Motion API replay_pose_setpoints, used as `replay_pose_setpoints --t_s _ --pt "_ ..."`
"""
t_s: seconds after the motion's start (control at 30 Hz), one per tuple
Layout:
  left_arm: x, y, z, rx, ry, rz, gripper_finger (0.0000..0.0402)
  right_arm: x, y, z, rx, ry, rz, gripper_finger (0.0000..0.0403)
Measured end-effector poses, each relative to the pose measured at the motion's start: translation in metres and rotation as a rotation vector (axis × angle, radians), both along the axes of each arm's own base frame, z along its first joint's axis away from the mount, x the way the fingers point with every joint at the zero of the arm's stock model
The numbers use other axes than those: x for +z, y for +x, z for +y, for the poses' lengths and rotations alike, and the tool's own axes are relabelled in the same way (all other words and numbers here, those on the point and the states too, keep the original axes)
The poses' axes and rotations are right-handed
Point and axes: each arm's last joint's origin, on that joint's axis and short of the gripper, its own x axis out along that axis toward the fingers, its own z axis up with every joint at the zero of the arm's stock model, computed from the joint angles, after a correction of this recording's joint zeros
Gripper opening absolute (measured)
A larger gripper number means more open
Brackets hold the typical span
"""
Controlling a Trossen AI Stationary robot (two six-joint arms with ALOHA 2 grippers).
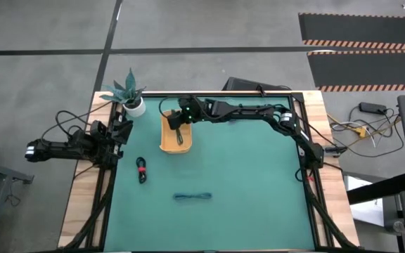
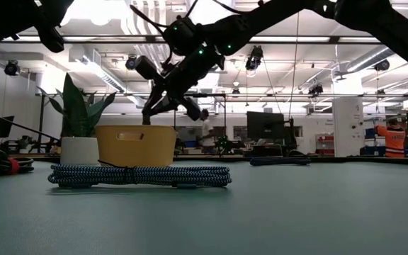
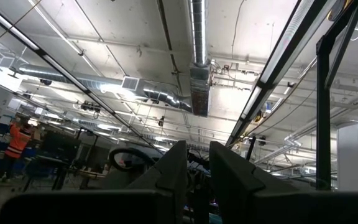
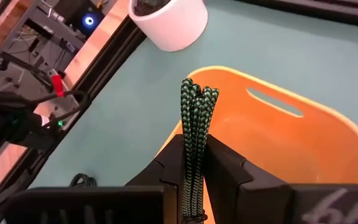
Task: Pick and place USB-C Cables
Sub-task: Put the green USB cable into the yellow bin
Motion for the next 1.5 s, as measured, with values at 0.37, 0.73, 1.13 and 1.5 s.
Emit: replay_pose_setpoints --t_s 0.37,0.73,1.13,1.5 --pt "0.0 0.0 0.0 0.0 0.0 -0.001 0.0054 -0.006 0.01 0.003 0.046 -0.095 -0.052 0.0038" --pt "0.0 0.0 0.0 0.006 -0.005 0.0 0.0054 -0.028 0.017 0.003 0.069 -0.107 -0.028 0.0038" --pt "0.0 0.0 0.0 0.012 -0.01 0.0 0.0054 -0.029 0.017 0.003 0.072 -0.11 -0.023 0.0038" --pt "0.0 0.0 0.0 0.012 -0.01 0.0 0.0054 -0.029 0.017 0.003 0.072 -0.11 -0.023 0.0038"
